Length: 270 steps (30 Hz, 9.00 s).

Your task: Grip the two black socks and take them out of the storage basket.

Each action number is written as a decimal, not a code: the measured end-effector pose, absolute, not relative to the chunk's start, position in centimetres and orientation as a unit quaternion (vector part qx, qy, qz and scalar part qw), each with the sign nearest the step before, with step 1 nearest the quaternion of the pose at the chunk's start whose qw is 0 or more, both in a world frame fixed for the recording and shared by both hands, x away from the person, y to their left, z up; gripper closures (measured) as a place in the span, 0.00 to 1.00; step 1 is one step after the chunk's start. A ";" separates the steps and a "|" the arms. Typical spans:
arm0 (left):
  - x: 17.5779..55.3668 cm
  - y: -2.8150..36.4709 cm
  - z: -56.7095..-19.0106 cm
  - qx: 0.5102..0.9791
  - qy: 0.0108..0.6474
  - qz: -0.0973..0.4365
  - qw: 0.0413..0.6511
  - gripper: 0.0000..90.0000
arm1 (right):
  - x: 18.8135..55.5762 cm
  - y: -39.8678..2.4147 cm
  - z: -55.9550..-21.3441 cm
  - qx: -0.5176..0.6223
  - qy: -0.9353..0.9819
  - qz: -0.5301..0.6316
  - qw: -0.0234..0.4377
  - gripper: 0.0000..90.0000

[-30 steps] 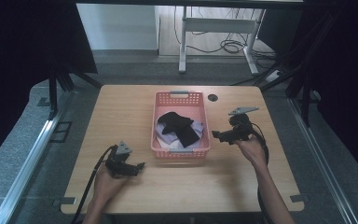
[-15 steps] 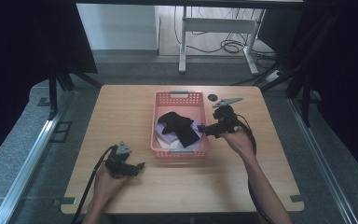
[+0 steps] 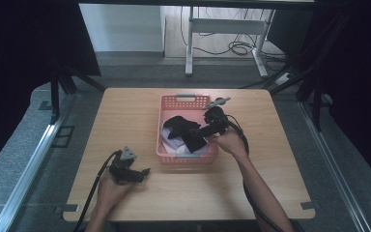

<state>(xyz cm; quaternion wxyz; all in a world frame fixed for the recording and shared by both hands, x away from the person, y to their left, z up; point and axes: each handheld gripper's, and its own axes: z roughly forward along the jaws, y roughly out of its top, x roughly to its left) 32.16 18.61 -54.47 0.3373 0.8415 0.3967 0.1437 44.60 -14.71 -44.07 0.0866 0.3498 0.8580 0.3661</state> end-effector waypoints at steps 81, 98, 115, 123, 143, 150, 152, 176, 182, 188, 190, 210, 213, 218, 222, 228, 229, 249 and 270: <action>32.2 18.6 -54.5 0.841 0.397 0.145 0.338 0.14 | 44.5 -20.5 -34.5 0.405 0.799 0.414 0.161 0.96; 32.2 18.6 -54.5 0.842 0.397 0.144 0.337 0.14 | 43.1 -27.6 -35.6 0.465 0.764 0.400 0.201 0.96; 32.1 18.6 -54.5 0.840 0.398 0.144 0.338 0.14 | 42.2 -31.5 -42.4 0.509 0.748 0.373 0.207 0.96; 32.1 18.6 -54.5 0.840 0.398 0.144 0.339 0.14 | 41.9 -31.9 -46.2 0.523 0.751 0.360 0.181 0.95; 32.1 18.6 -54.5 0.840 0.398 0.145 0.339 0.14 | 41.2 -32.1 -48.5 0.531 0.765 0.336 0.141 0.71; 32.1 18.6 -54.5 0.840 0.398 0.144 0.338 0.14 | 41.1 -31.9 -46.7 0.521 0.763 0.354 0.142 0.61; 32.1 18.6 -54.5 0.841 0.398 0.144 0.338 0.14 | 41.2 -31.6 -46.0 0.510 0.768 0.361 0.142 0.58; 32.2 18.6 -54.5 0.842 0.397 0.144 0.337 0.14 | 43.7 -21.3 -42.2 0.400 0.824 0.380 0.128 0.45; 32.2 18.6 -54.5 0.842 0.397 0.144 0.337 0.14 | 44.5 -18.6 -42.5 0.379 0.837 0.375 0.126 0.46; 32.2 18.6 -54.5 0.842 0.397 0.144 0.337 0.14 | 45.4 -16.0 -42.8 0.367 0.843 0.376 0.120 0.48; 32.2 18.6 -54.5 0.842 0.397 0.144 0.337 0.14 | 45.7 -15.3 -43.1 0.365 0.842 0.379 0.117 0.50; 32.2 18.6 -54.5 0.841 0.396 0.144 0.338 0.14 | 49.3 -9.2 -47.6 0.367 0.863 0.333 0.100 0.66; 32.2 18.6 -54.5 0.842 0.396 0.145 0.337 0.14 | 49.8 -8.8 -48.3 0.374 0.864 0.322 0.101 0.67; 32.2 18.6 -54.5 0.842 0.396 0.144 0.337 0.14 | 50.5 -8.0 -48.9 0.382 0.867 0.301 0.109 0.68; 32.2 18.6 -54.5 0.841 0.396 0.144 0.338 0.14 | 50.8 -7.5 -49.7 0.391 0.868 0.285 0.112 0.69; 32.2 18.6 -54.5 0.841 0.396 0.144 0.338 0.14 | 50.9 -7.2 -50.4 0.392 0.876 0.257 0.115 0.79; 32.2 18.6 -54.5 0.841 0.396 0.144 0.338 0.14 | 50.9 -7.3 -50.4 0.394 0.876 0.254 0.112 0.82; 32.2 18.6 -54.5 0.842 0.396 0.145 0.337 0.14 | 49.4 -8.1 -46.0 0.391 0.856 0.319 0.115 0.99; 32.2 18.6 -54.5 0.841 0.396 0.145 0.339 0.14 | 46.7 -9.9 -39.9 0.354 0.839 0.392 0.132 0.99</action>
